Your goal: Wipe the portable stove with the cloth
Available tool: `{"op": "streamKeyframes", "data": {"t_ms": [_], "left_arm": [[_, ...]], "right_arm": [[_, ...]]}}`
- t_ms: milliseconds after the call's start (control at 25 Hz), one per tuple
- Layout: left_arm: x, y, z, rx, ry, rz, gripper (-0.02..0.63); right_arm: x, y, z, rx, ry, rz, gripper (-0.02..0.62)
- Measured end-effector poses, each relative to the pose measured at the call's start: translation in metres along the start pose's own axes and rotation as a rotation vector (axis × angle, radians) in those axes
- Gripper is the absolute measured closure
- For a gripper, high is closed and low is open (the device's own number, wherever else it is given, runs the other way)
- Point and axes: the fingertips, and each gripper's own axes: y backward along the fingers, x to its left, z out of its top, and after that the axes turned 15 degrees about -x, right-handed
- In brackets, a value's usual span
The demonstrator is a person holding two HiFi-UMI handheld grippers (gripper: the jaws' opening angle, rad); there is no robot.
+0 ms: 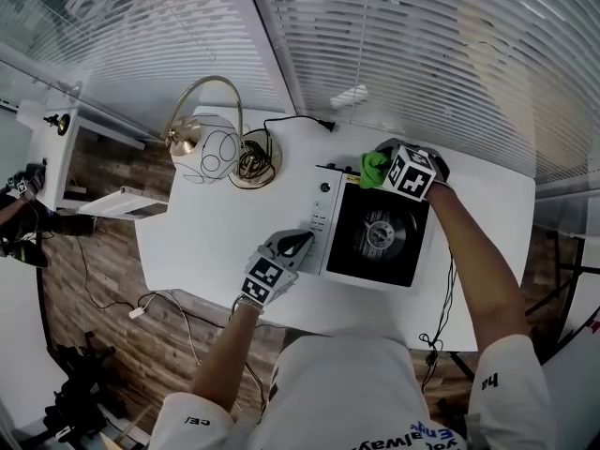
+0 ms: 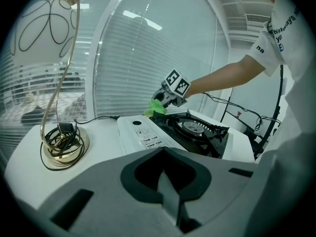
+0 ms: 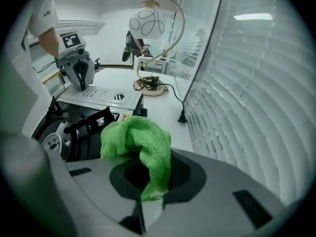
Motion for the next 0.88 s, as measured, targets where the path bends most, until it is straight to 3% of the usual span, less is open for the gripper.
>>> {"op": "streamKeyframes", "data": {"t_ms": [160, 280, 520, 720, 880], "left_arm": [[-0.001, -0.001, 0.001, -0.015, 0.02, -0.006, 0.595], [-0.003, 0.0, 0.0, -0.029, 0.05, -0.012, 0.594], [0.003, 0.008, 0.001, -0.024, 0.061, 0.042, 0.594], [-0.001, 0.02, -0.004, -0.034, 0.107, 0.063, 0.594], [-0.005, 0.03, -0.015, -0.022, 0.126, 0.072, 0.594]], "right_arm": [[-0.003, 0.004, 0.0, 0.015, 0.021, -0.016, 0.551], [-0.017, 0.011, 0.006, 0.007, 0.032, -0.074, 0.551], [-0.039, 0.014, 0.062, -0.071, 0.093, -0.164, 0.551], [-0.026, -0.02, 0.114, -0.112, 0.151, -0.122, 0.549], [0.0, -0.059, 0.143, -0.108, 0.205, -0.038, 0.549]]}}
